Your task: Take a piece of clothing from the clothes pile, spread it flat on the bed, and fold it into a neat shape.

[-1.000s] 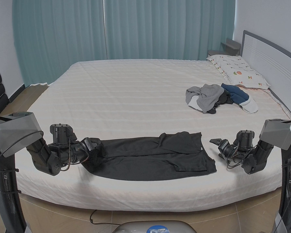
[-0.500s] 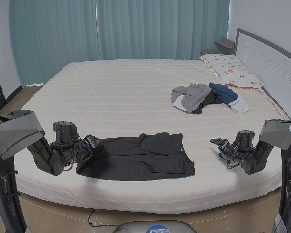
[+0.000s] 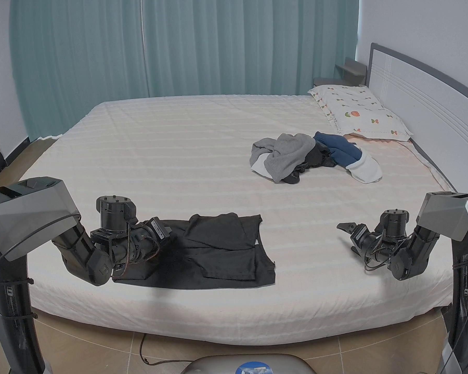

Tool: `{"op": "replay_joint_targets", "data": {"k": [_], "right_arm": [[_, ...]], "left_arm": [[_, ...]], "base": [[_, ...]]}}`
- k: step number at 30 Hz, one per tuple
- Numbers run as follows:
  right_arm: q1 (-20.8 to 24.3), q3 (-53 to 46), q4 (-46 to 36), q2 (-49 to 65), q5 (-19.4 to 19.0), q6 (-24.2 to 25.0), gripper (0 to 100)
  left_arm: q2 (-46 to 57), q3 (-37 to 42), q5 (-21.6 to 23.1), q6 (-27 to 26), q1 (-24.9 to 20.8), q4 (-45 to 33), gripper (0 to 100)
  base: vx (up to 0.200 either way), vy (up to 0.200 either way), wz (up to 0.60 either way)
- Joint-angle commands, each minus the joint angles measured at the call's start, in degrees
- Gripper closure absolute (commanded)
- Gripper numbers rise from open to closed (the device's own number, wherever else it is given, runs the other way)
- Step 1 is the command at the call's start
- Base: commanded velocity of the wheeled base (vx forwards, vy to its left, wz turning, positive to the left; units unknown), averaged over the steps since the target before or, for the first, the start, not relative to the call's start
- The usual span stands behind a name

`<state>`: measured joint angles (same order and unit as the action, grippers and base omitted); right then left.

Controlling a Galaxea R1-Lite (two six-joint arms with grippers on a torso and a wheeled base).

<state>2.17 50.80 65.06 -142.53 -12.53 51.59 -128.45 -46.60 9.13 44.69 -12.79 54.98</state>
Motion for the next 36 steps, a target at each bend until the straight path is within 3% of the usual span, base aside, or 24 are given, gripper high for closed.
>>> {"op": "replay_joint_targets", "data": {"k": [1, 16, 29, 30, 36], "right_arm": [[0.03, 0.0, -0.02, -0.11, -0.04, 0.0, 0], [0.03, 0.0, -0.02, -0.38, 0.05, 0.0, 0], [0.03, 0.0, 0.07, -0.38, 0.05, 0.0, 0], [0.03, 0.0, -0.02, -0.38, 0.05, 0.0, 0], [0.03, 0.0, -0.02, -0.38, 0.05, 0.0, 0]], "left_arm": [[-0.22, -0.07, 0.01, 0.05, -0.92, 0.04, 100], [-3.47, -2.88, -0.43, 1.1, -1.89, 0.48, 100], [-6.64, -3.76, -2.19, 1.1, -1.98, 2.59, 100], [-6.64, -3.76, -2.1, 1.1, -1.98, 2.59, 0], [-6.11, -3.05, -2.28, 1.01, -3.12, 2.94, 0]], "base": [[0.0, -0.2, 0.0], [0.0, -0.2, 0.0], [0.0, 0.0, 0.0], [0.0, 0.0, 0.0], [0.0, 0.0, 0.0]]}}
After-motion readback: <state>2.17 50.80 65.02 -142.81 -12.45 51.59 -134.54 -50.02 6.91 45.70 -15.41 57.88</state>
